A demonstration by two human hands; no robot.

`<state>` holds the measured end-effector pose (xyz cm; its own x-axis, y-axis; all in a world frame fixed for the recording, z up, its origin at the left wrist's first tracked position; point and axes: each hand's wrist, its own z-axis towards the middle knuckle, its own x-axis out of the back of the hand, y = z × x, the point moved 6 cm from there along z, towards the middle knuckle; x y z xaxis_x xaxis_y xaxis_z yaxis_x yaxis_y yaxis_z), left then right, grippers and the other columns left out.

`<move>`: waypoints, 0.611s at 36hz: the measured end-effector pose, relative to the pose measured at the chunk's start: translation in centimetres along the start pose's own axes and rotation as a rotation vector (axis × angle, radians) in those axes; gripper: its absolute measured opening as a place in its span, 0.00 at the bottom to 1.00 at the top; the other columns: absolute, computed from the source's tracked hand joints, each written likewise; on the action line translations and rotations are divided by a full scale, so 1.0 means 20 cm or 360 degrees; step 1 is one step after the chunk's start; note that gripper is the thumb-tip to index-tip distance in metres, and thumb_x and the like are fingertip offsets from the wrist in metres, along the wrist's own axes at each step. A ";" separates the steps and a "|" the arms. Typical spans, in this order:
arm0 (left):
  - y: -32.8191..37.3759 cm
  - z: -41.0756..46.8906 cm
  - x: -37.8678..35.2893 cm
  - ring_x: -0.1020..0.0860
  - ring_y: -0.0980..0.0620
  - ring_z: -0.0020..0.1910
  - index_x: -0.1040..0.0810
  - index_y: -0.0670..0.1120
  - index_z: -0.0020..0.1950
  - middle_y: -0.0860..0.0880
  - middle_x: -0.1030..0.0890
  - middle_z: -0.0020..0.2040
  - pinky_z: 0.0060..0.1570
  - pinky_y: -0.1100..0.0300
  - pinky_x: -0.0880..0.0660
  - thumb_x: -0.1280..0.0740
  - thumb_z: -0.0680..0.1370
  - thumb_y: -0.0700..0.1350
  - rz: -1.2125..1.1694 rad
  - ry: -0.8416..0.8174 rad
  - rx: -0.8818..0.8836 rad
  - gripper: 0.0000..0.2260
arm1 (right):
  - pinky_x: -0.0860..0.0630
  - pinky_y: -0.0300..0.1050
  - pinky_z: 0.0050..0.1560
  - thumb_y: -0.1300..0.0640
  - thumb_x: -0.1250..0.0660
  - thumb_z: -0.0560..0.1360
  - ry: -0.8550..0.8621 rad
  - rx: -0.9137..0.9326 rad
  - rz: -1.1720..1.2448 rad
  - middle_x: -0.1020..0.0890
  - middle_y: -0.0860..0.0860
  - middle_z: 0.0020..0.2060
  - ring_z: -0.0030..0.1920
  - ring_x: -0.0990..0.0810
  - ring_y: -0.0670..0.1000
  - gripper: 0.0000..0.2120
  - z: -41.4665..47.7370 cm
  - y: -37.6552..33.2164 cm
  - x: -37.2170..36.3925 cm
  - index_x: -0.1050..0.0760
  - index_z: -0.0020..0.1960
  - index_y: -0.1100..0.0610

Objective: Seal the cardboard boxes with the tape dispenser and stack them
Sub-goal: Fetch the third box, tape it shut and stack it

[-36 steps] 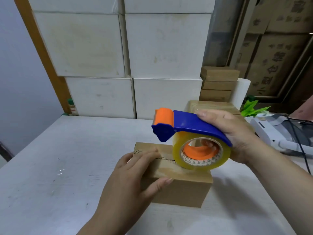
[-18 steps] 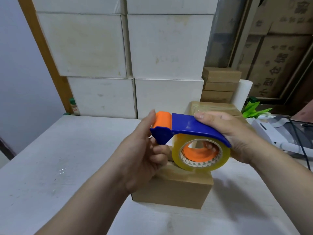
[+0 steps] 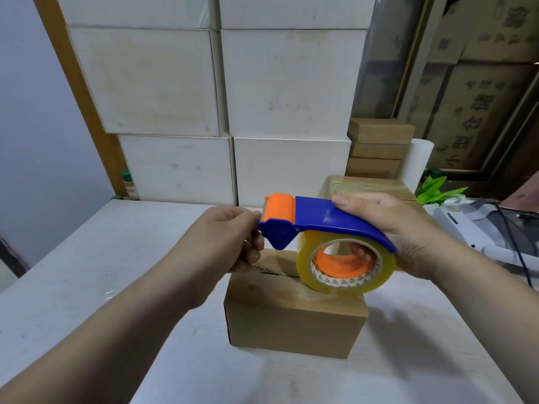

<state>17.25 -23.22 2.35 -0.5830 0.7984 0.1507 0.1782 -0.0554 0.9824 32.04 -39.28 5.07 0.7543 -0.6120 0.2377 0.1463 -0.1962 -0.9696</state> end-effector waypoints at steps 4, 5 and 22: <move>0.01 0.03 0.04 0.30 0.55 0.25 0.21 0.43 0.40 0.52 0.25 0.27 0.28 0.64 0.31 0.40 0.86 0.41 0.0279 -0.0021 -0.0115 0.16 | 0.20 0.47 0.42 0.39 0.29 0.65 0.0005 0.0016 -0.0084 0.13 0.62 0.46 0.46 0.17 0.65 0.12 0.01 -0.01 -0.01 0.12 0.36 0.45; 0.01 0.04 0.05 0.31 0.55 0.25 0.22 0.43 0.39 0.53 0.26 0.26 0.28 0.64 0.31 0.39 0.86 0.42 0.0313 -0.0021 -0.0147 0.16 | 0.19 0.47 0.42 0.39 0.29 0.65 0.0007 0.0033 -0.0132 0.12 0.61 0.45 0.46 0.16 0.67 0.13 0.02 -0.02 -0.01 0.12 0.37 0.45; -0.48 0.05 0.24 0.33 0.53 0.30 0.20 0.41 0.50 0.50 0.26 0.32 0.32 0.62 0.33 0.40 0.87 0.43 -0.0207 0.0080 0.0048 0.12 | 0.18 0.52 0.48 0.34 0.28 0.64 -0.0029 0.0039 -0.0557 0.12 0.60 0.45 0.48 0.14 0.66 0.31 0.07 -0.11 -0.11 0.13 0.52 0.59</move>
<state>13.52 -18.37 -6.51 -0.6416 0.7665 0.0286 0.1219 0.0651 0.9904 31.01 -36.40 6.65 0.6670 -0.4971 0.5550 0.4133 -0.3730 -0.8307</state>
